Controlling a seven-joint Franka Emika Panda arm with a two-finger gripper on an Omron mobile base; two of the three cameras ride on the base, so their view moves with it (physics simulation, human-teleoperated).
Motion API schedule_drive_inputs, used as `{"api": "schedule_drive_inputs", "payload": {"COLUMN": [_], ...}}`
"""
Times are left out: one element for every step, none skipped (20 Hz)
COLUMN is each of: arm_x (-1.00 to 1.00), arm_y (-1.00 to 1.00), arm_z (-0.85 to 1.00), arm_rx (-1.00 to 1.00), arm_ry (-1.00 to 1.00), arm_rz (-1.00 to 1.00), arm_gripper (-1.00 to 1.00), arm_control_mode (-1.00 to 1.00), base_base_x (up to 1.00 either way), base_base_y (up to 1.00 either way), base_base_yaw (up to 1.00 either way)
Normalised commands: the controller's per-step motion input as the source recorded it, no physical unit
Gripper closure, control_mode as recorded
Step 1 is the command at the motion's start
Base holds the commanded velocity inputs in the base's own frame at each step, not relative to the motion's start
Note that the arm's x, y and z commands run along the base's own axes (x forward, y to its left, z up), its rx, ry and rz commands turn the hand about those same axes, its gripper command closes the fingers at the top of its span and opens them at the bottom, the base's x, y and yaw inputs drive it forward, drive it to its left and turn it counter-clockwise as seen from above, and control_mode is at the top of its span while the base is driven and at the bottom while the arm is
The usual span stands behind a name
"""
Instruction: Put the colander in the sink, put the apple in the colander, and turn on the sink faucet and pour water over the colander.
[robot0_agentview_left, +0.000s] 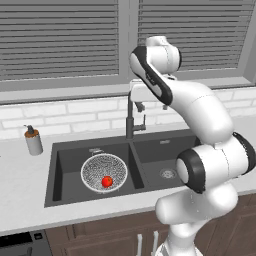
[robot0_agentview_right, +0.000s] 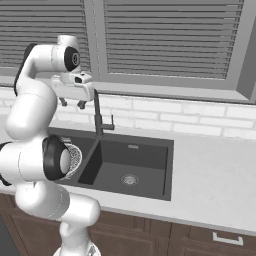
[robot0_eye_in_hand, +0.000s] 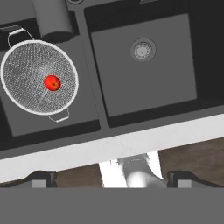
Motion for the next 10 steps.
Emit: {"api": "schedule_drive_inputs", "payload": {"arm_x": [0.21,0.21,0.23,0.22,0.19,0.16,0.14,0.16,0.19,0.22], "arm_y": [0.06,0.12,0.10,0.09,0.05,0.02,0.00,0.00,0.00,0.00], "arm_z": [-0.03,0.00,0.00,0.00,0.00,0.00,-0.01,-0.06,-0.04,-0.08], "arm_rx": [0.00,0.00,0.00,0.00,0.00,0.00,0.00,0.00,0.00,0.00], "arm_ry": [0.00,0.00,0.00,0.00,0.00,0.00,0.00,0.00,0.00,0.00], "arm_rz": [-0.07,-0.07,-0.06,-0.06,-0.05,-0.05,-0.03,-0.03,-0.03,-0.02], "arm_gripper": [-1.00,-1.00,-1.00,-1.00,-1.00,-1.00,-1.00,-1.00,-1.00,-1.00], "arm_control_mode": [-1.00,-1.00,-1.00,-1.00,-1.00,-1.00,-1.00,-1.00,-1.00,-1.00], "base_base_x": [0.00,0.00,0.00,0.00,0.00,0.00,0.00,0.00,0.00,0.00], "base_base_y": [0.00,0.00,0.00,0.00,0.00,0.00,0.00,0.00,0.00,0.00], "base_base_yaw": [0.00,0.00,0.00,0.00,0.00,0.00,0.00,0.00,0.00,0.00]}}
